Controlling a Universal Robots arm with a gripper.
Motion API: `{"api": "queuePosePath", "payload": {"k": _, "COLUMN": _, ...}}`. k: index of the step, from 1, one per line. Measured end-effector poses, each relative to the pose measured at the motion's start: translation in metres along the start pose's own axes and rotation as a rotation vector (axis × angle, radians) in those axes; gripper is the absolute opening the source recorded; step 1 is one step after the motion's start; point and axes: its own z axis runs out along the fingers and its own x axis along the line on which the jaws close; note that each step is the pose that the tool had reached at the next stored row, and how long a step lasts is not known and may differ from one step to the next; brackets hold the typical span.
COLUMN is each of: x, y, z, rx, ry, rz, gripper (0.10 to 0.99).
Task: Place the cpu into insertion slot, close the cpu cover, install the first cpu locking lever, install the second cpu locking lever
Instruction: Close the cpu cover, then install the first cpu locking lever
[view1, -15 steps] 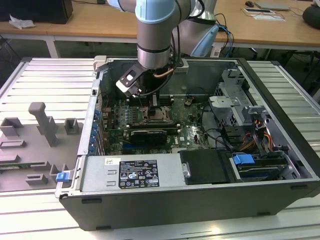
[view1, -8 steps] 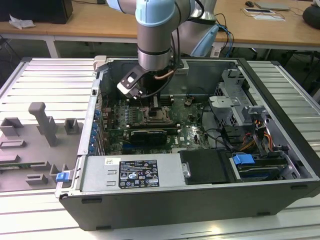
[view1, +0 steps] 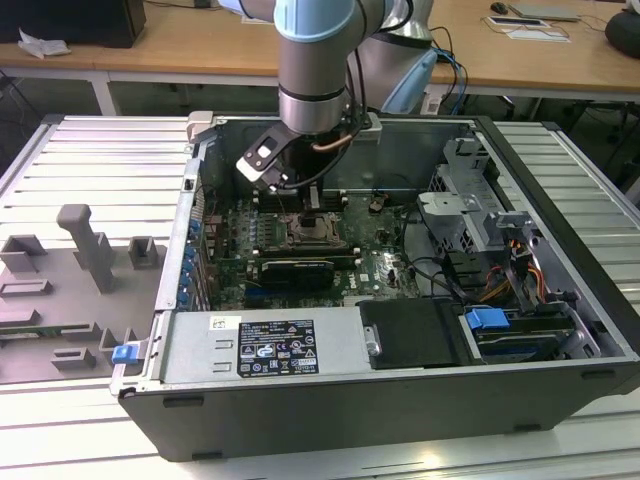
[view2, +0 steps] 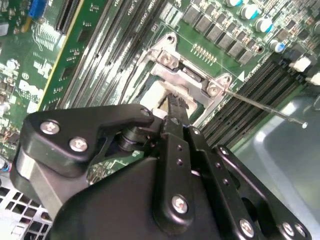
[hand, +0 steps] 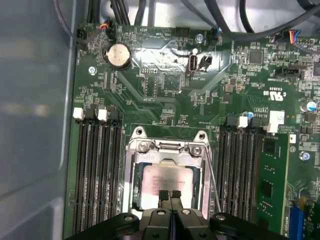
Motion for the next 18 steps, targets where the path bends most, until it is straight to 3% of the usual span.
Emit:
{"api": "queuePosePath", "payload": {"k": 9, "x": -0.0006, "y": 0.0086, "z": 0.0002, "rx": 0.001, "ry": -0.0002, "rz": 0.000, "gripper": 0.106}}
{"api": "queuePosePath", "payload": {"k": 18, "x": -0.0006, "y": 0.0096, "z": -0.0010, "rx": 0.001, "ry": -0.0002, "rz": 0.000, "gripper": 0.106}}
